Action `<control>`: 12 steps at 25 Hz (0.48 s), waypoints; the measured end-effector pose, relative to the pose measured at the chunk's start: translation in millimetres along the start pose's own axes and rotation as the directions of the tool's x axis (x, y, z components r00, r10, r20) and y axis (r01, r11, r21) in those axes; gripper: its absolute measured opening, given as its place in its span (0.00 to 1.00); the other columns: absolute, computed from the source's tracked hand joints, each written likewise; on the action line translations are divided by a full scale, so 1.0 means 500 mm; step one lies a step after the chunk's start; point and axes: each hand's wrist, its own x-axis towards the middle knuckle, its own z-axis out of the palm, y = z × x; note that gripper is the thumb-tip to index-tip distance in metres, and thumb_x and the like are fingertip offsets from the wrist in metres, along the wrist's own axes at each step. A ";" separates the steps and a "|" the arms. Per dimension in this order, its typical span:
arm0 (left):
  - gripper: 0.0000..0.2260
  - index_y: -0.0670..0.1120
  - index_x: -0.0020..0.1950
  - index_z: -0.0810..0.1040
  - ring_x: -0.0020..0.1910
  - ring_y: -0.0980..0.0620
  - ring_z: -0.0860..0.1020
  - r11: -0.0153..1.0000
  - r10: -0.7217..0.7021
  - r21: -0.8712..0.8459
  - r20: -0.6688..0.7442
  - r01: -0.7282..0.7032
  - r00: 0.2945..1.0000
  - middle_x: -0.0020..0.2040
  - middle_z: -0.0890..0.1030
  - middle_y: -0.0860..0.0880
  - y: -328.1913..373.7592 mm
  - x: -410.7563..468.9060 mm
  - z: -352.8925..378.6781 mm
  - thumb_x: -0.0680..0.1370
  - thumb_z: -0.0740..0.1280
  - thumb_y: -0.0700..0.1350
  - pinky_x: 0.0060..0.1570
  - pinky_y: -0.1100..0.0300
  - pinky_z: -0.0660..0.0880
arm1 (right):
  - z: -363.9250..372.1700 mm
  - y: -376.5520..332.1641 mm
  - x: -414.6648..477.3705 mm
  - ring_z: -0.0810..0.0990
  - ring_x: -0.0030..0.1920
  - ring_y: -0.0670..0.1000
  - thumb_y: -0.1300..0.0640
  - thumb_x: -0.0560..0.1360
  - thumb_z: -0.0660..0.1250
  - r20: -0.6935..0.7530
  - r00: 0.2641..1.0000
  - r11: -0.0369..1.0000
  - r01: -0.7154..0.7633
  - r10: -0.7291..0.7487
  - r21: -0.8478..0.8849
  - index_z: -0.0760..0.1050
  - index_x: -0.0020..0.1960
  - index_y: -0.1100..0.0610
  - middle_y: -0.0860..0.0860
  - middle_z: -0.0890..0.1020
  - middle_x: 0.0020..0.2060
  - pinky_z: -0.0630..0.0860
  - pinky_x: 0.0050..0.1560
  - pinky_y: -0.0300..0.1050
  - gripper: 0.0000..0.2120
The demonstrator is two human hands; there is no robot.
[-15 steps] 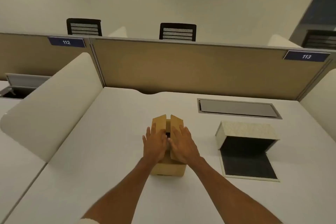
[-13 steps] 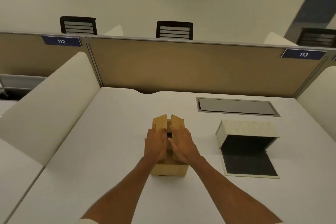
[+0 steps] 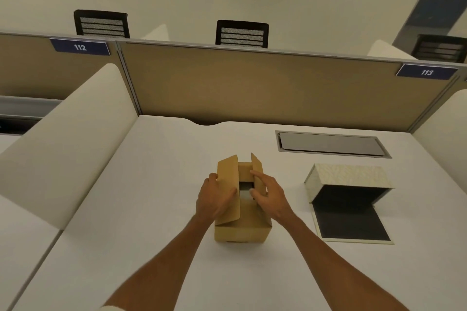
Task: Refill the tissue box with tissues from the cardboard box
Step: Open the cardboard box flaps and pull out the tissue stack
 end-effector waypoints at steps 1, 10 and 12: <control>0.40 0.46 0.74 0.61 0.69 0.41 0.71 1.000 -0.018 -0.007 -0.006 0.018 1.000 0.72 0.69 0.44 -0.004 -0.002 -0.004 0.70 0.70 0.65 0.64 0.43 0.72 | -0.010 0.004 -0.002 0.71 0.65 0.50 0.51 0.76 0.66 -0.009 1.000 0.995 -0.009 0.009 0.096 0.67 0.65 0.35 0.48 0.71 0.68 0.73 0.63 0.49 0.21; 0.22 0.43 0.66 0.71 0.50 0.45 0.81 0.957 -0.047 -0.288 -0.029 0.036 0.998 0.54 0.81 0.45 0.011 -0.004 -0.039 0.78 0.64 0.55 0.49 0.53 0.78 | -0.080 0.068 -0.004 0.79 0.53 0.47 0.58 0.78 0.63 -0.196 0.966 0.909 -0.075 0.168 0.411 0.70 0.60 0.44 0.48 0.78 0.57 0.75 0.41 0.36 0.14; 0.14 0.43 0.59 0.75 0.46 0.47 0.80 0.914 -0.042 -0.405 -0.009 0.035 0.999 0.47 0.81 0.50 -0.009 -0.007 -0.060 0.81 0.58 0.51 0.42 0.57 0.77 | -0.090 0.094 -0.007 0.79 0.49 0.46 0.58 0.77 0.65 -0.205 0.956 0.921 -0.126 0.212 0.369 0.70 0.63 0.50 0.51 0.77 0.58 0.74 0.40 0.36 0.15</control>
